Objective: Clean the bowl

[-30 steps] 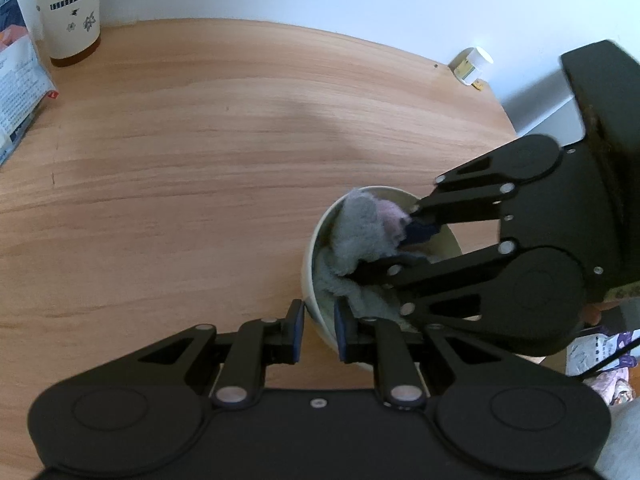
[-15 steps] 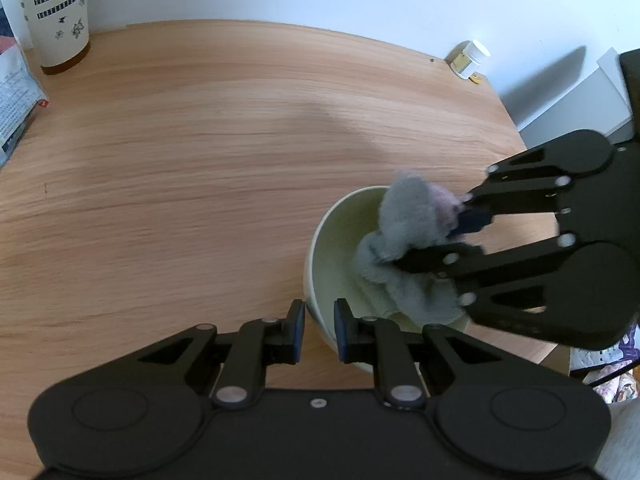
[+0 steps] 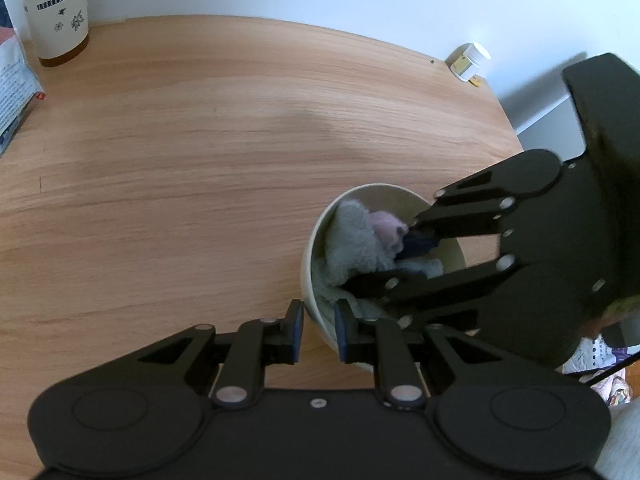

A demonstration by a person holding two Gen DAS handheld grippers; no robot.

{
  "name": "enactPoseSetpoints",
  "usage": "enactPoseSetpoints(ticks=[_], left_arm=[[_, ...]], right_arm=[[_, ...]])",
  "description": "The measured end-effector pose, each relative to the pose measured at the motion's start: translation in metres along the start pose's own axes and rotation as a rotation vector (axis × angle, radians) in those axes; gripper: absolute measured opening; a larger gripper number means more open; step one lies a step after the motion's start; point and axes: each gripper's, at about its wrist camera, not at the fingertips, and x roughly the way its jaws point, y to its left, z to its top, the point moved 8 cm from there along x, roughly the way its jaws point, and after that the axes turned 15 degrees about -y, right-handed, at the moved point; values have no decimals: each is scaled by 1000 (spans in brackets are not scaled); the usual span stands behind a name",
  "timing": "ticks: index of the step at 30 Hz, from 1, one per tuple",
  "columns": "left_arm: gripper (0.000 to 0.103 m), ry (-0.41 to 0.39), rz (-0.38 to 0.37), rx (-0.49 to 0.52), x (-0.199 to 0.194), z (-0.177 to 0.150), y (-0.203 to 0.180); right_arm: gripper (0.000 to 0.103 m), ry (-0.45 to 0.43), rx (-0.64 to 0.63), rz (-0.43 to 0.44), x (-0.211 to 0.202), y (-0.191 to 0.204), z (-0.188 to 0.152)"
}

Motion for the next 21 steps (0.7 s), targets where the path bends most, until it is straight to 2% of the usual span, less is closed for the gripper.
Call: enactPoseSetpoints(ticks=[5,8,14,21], left_arm=[[16,1,-4,3,0,0,0],[16,2,-6,5,0,0,-1],[15,-4,-5,0,1,1,-1],[14,-12,15,10,3,3,-2]], right_arm=[[22,-99,98,66,-27,-10,19],[22,-109,123,100,-22,-11,22],[22,-79,99,102,-8,-8,13],[20,-6,29,31,-5,-6,6]])
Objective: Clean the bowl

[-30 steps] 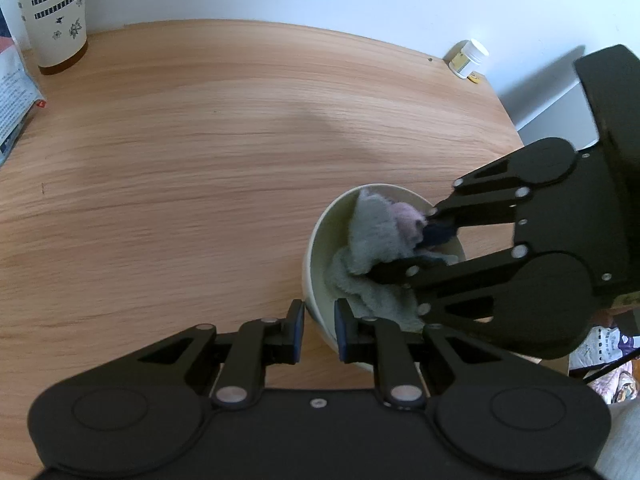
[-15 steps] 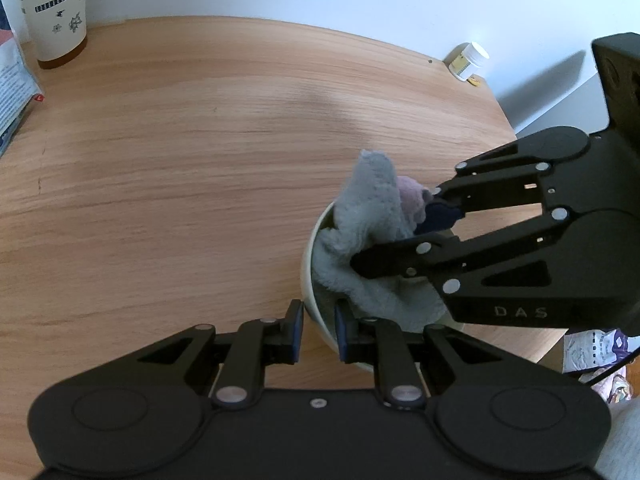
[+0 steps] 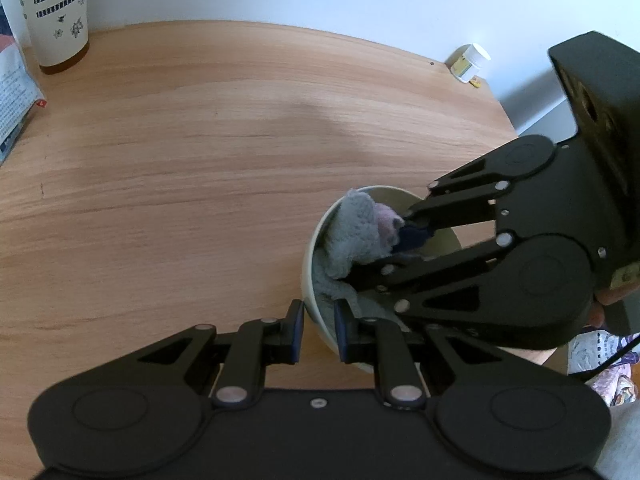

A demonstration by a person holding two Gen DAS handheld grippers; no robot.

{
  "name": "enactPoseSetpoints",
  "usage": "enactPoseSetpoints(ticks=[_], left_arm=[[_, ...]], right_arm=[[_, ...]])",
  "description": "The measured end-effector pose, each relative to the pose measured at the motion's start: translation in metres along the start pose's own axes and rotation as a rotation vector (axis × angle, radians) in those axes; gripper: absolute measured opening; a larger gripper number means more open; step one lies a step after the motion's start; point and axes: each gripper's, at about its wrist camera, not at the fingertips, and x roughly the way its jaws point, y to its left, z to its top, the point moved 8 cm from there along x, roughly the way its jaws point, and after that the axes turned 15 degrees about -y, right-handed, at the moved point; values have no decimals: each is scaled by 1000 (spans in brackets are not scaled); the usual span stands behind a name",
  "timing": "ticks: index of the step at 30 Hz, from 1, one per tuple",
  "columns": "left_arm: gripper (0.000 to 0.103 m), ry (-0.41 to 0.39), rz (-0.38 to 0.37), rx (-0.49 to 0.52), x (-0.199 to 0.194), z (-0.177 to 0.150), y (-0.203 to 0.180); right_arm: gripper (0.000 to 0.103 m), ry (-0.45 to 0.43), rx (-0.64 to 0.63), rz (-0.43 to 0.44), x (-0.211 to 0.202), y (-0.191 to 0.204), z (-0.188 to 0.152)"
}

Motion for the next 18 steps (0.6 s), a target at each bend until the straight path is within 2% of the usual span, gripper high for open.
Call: enactPoseSetpoints(ticks=[2,5,8,11,15,18], left_arm=[[14,-1,-2,-22,1,1,1],[13,-2,-23,-100,2,0,5],[12,-6,-36,-175,3,0,11],[12,-9,-34,-207,5,1,11],[9,-13,-19,-212,8,2,10],[7,-19,1,-213,11,2,9]], right_arm=[[20,18,-85,-45,-4,2,-1],[21,15,-111,-51,-19,1,0],[21,0,-40,21,-35,1,3],[21,-1,105,168,-46,5,4],[21,27,90,156,-30,8,-2],[21,52,107,182,-14,11,-3]])
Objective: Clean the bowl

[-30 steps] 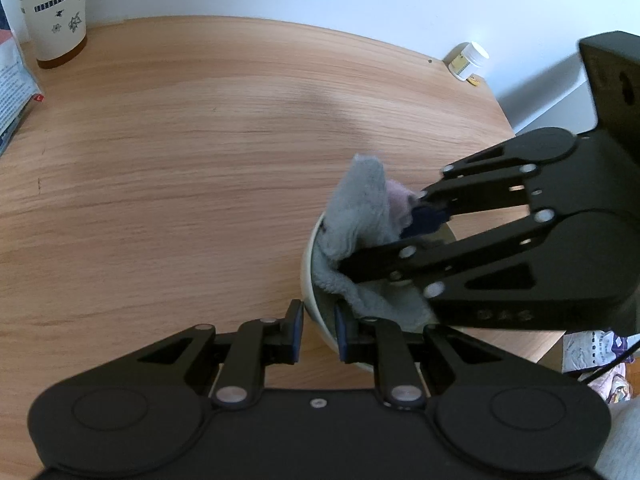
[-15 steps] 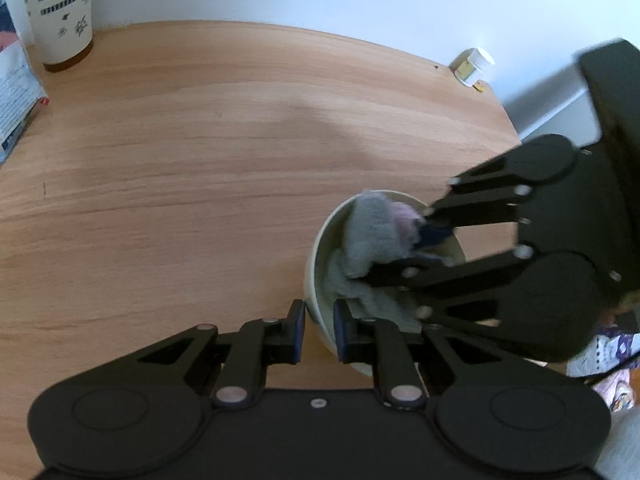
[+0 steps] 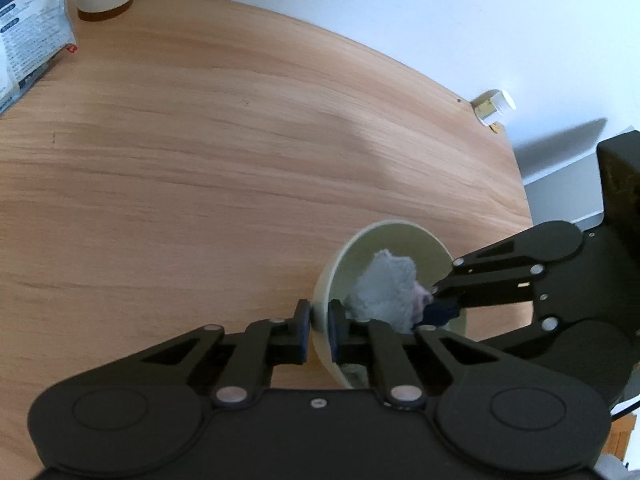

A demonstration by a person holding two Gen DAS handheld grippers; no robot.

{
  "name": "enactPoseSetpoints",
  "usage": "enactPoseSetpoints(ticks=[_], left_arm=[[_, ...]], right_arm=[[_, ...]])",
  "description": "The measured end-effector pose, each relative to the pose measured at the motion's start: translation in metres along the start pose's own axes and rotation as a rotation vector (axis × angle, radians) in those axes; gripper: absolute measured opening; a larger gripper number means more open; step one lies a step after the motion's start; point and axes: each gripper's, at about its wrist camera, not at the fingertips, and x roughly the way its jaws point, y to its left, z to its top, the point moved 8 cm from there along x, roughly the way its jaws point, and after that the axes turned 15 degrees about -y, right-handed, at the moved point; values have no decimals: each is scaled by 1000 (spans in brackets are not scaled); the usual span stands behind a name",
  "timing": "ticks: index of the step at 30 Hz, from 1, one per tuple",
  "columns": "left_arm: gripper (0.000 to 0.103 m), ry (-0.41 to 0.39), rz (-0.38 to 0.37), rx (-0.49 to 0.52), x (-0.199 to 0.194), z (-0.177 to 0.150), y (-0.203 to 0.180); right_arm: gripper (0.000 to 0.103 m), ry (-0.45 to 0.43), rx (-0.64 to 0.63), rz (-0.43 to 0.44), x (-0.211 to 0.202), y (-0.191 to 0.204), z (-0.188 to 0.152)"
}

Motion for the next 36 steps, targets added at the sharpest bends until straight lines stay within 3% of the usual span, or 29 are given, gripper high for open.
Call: enactPoseSetpoints(ticks=[7,10,16,21,25,31,36], left_arm=[[7,-3,9,35,6,0,-6],[7,7,6,54,7,0,-7],[7,15,20,117,8,0,-9],[7,13,26,127,10,-1,-10],[8,3,34,167,10,-1,-14],[8,17,30,177,15,-3,-18],[8,30,32,183,16,-6,-17]], right_arm=[[21,50,-87,-34,18,5,-6],[21,64,-127,-88,19,5,-5],[22,95,-220,-192,-9,4,2],[22,141,-263,-178,-31,9,4],[22,230,-358,-198,-18,9,-10],[22,233,-423,-224,1,8,-17],[22,202,-384,-224,10,4,-13]])
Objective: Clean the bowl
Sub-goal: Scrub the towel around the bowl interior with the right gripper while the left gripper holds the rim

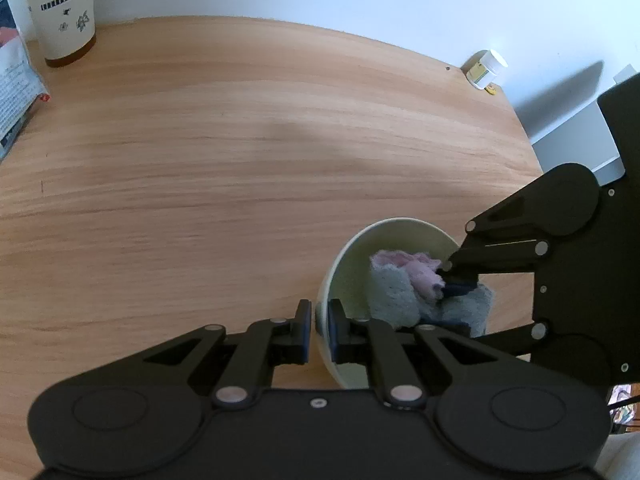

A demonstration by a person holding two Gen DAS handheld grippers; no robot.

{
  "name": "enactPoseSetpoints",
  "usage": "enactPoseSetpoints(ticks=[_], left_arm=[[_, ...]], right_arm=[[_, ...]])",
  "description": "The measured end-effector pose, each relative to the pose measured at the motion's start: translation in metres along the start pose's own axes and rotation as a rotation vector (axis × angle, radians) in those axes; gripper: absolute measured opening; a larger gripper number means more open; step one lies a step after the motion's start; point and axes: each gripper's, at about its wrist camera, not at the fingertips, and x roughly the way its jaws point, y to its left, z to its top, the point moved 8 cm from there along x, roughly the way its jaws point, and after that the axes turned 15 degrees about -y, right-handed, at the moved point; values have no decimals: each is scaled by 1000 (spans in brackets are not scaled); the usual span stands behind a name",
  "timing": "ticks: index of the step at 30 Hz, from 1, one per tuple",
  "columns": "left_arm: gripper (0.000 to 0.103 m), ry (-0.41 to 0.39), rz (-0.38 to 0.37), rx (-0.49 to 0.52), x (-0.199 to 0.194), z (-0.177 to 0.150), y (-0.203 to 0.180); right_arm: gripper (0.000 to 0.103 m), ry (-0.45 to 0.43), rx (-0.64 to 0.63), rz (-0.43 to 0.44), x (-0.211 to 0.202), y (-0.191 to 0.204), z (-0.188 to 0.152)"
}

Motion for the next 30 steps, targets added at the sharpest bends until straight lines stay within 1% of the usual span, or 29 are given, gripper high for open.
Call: enactPoseSetpoints(ticks=[3,8,10,13,17,19,26,30], left_arm=[[8,10,3,8,1,0,0],[8,13,4,17,3,1,0],[8,13,1,20,4,2,-1],[8,13,-4,33,4,3,-2],[9,13,-9,53,5,3,-4],[10,13,-13,60,5,3,-6],[12,7,-18,78,4,3,-8],[13,4,-15,74,4,4,-7]], right_arm=[[21,-39,36,-2,-2,-4,5],[22,-94,36,-39,-36,-17,5],[22,-102,29,-61,-47,-20,5],[21,-77,-20,-104,-50,-22,-2],[21,-67,-79,-145,-41,-16,6],[20,-65,-107,-150,-35,-17,5],[20,-57,-83,-139,-17,-25,6],[22,-73,-11,-119,-11,-37,16]])
